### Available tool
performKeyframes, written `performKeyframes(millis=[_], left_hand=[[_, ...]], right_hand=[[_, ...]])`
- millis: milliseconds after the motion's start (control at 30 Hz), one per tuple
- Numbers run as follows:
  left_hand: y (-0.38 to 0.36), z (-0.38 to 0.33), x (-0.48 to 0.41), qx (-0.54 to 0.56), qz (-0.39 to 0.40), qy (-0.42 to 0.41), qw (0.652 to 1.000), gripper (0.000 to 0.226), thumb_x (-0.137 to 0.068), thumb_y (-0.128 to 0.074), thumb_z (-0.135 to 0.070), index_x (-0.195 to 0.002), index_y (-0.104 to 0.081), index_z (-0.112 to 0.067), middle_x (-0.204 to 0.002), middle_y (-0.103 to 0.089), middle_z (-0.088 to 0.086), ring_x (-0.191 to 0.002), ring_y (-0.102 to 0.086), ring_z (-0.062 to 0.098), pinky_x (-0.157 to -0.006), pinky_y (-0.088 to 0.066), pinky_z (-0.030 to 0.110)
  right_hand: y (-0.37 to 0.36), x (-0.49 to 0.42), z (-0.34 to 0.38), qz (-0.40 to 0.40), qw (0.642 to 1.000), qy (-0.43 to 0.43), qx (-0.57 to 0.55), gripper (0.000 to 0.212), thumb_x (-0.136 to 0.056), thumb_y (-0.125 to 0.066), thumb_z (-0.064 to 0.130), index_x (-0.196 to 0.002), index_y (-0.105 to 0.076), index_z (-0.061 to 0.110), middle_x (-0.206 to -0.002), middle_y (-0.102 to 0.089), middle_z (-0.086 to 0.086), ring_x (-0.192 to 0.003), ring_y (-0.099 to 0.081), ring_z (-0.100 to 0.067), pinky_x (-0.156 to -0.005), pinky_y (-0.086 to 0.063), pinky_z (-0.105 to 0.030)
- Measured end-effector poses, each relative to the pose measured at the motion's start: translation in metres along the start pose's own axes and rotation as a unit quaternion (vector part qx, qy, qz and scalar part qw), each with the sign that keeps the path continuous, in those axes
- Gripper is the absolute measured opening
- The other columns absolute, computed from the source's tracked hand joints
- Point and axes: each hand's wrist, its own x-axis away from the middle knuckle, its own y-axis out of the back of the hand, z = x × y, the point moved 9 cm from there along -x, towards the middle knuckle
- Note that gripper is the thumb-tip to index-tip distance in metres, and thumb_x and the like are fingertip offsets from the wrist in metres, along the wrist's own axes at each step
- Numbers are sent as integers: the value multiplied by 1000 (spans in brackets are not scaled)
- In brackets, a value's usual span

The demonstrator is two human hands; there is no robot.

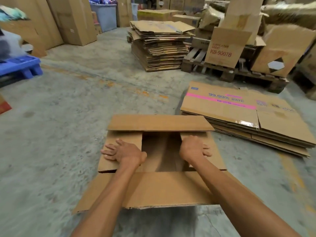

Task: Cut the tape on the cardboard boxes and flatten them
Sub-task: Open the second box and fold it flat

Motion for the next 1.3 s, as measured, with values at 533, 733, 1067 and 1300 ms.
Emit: performKeyframes(millis=[533,733,1067,1300], left_hand=[[179,81,39,585,-20,-134,799,27,-88,-49,-12,-65,-62,-14,-70,-50,11,-65,-50,30,-55,-33,30],[193,88,19,533,32,-147,832,11,-98,-53,-16,-98,-62,-10,-89,-68,12,-77,-65,28,-74,-53,41],[124,113,8,380,-110,-164,904,23,-98,-55,-29,-110,-64,-12,-109,-66,12,-98,-62,35,-80,-51,42],[119,116,22,386,-97,-199,896,20,-98,-57,-25,-113,-63,-13,-108,-68,9,-95,-65,31,-80,-53,40]], right_hand=[[204,61,-89,-59,969,167,-173,37,-85,-54,3,-106,-68,31,-81,-70,8,-71,-65,-8,-59,-49,-22],[219,90,-109,-84,952,200,-215,17,-87,-59,-1,-94,-68,12,-87,-72,-1,-71,-64,-6,-54,-46,-13],[89,84,-122,-228,973,13,40,95,-81,-57,0,-157,-2,17,-136,-51,-21,-128,-45,-40,-105,-36,-58],[-32,69,-48,-120,824,313,457,72,-102,-33,24,-154,18,22,-157,22,-27,-144,24,-45,-117,10,-59]])
